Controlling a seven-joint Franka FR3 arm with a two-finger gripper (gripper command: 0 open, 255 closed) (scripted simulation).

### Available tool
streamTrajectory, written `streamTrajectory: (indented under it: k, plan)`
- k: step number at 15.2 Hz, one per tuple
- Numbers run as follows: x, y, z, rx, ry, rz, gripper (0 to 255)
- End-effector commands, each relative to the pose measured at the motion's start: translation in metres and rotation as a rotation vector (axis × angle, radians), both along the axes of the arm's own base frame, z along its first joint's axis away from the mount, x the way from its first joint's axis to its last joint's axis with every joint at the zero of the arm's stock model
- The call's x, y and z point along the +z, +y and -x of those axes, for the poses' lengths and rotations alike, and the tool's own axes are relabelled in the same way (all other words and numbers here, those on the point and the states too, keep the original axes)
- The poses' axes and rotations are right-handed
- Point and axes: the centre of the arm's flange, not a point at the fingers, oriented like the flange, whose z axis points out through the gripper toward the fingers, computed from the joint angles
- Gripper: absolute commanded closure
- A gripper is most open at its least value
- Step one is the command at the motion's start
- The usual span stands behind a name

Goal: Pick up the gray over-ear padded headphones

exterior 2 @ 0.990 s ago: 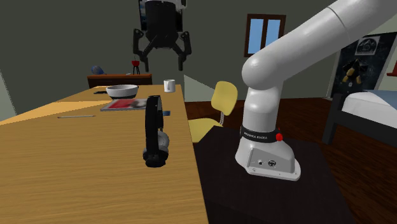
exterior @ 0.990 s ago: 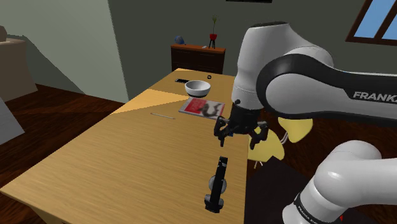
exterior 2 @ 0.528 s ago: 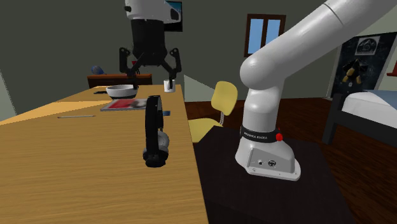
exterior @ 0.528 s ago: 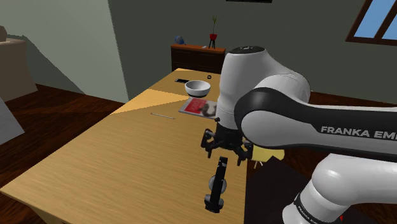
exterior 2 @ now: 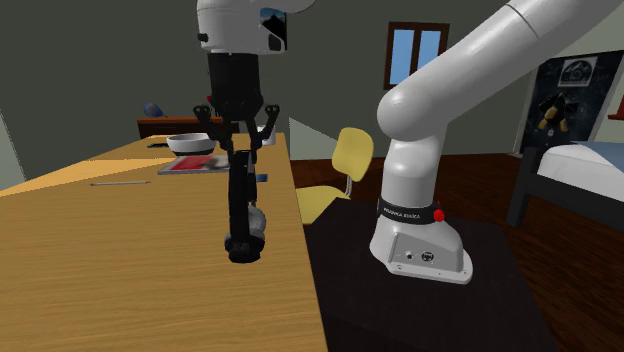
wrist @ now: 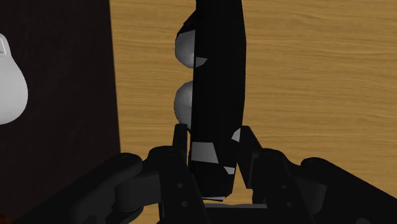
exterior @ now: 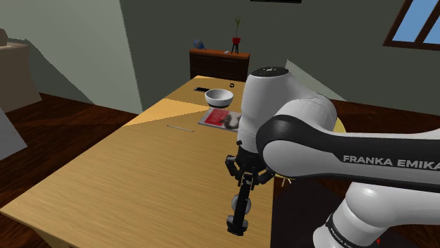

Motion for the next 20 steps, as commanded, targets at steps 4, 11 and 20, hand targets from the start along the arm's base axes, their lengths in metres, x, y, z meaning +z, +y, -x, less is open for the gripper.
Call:
streamTrajectory:
  k: [4,11,20]
  plan:
    - [-0.001,0.0,0.0,0.0,0.0,0.0,255]
    - [0.015,0.0,-0.001,0.0,0.0,0.0,255]
    - [0.063,0.0,-0.001,0.0,0.0,0.0,255]
